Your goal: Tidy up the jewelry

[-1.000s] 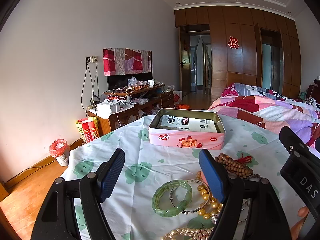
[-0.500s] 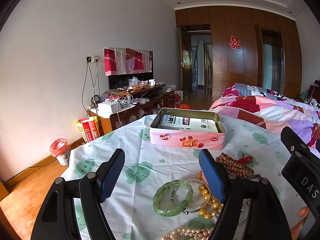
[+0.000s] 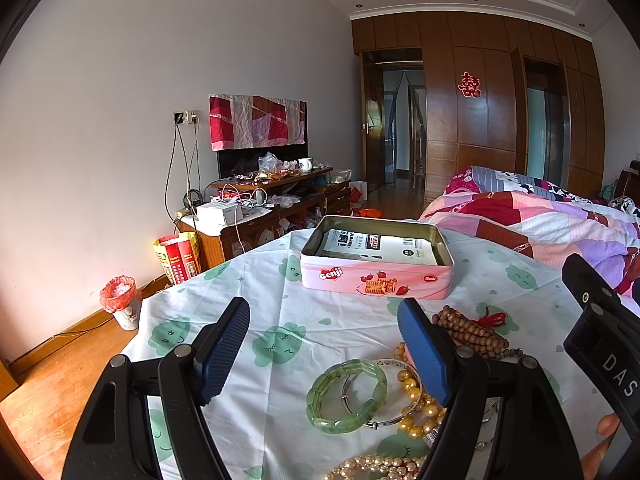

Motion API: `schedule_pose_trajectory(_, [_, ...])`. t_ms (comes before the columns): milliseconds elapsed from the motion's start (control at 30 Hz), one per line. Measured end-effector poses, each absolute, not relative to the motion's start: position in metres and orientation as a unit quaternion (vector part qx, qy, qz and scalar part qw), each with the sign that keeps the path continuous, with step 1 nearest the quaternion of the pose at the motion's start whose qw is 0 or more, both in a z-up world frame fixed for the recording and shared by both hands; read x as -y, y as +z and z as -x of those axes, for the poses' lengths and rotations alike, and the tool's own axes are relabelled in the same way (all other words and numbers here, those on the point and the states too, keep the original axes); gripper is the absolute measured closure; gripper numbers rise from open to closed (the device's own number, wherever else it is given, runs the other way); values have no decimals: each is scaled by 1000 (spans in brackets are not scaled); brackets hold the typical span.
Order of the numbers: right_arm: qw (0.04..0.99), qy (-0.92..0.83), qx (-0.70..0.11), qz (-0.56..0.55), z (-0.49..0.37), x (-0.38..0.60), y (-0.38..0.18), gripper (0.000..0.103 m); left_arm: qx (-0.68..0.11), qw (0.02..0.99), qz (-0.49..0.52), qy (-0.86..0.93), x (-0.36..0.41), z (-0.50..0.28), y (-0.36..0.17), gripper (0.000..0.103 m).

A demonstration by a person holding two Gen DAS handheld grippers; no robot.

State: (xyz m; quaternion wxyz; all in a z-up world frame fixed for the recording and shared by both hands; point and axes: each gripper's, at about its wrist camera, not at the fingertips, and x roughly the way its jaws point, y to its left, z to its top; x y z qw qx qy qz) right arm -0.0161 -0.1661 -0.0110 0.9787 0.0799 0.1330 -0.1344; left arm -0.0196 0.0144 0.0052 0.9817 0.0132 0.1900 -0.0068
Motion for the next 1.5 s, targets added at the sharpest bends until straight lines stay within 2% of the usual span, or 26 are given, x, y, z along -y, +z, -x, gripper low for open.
schedule_pose_trajectory(500, [975,-137,-150,-90,14,173,-13,0,-202,979,-2,-14,-20,17,3,26])
schedule_pose_trajectory(700, [967,-118,-179,-136,8,193,-19,0,-255,966,-13,-49,-33,2,-7,26])
schedule_pose_trajectory(800, [958,-106,-223,-146,-2,204,-23,0,-279,958,-21,-57,-47,-6,-12,26])
schedule_pose_trajectory(833, [954,-90,-244,-147,-8,209,-26,4,-288,956,-21,-60,-53,-9,-14,26])
schedule_pose_trajectory(867, [953,-79,-255,-146,-11,211,-27,14,-296,953,-21,-60,-60,-12,-16,26])
schedule_pose_trajectory(1067, [934,0,-323,-150,-32,219,-36,54,-339,936,-3,-99,-82,-30,-25,26])
schedule_pose_trajectory(1300, [925,56,-354,-125,-45,203,-40,54,-366,912,14,-185,-71,-29,-23,28])
schedule_pose_trajectory(1433, [927,59,-356,-102,-46,195,-41,54,-375,897,-10,-232,-51,-20,-26,41])
schedule_pose_trajectory(1500, [925,57,-360,-105,-47,195,-44,54,-384,891,-17,-243,-40,-23,-31,56])
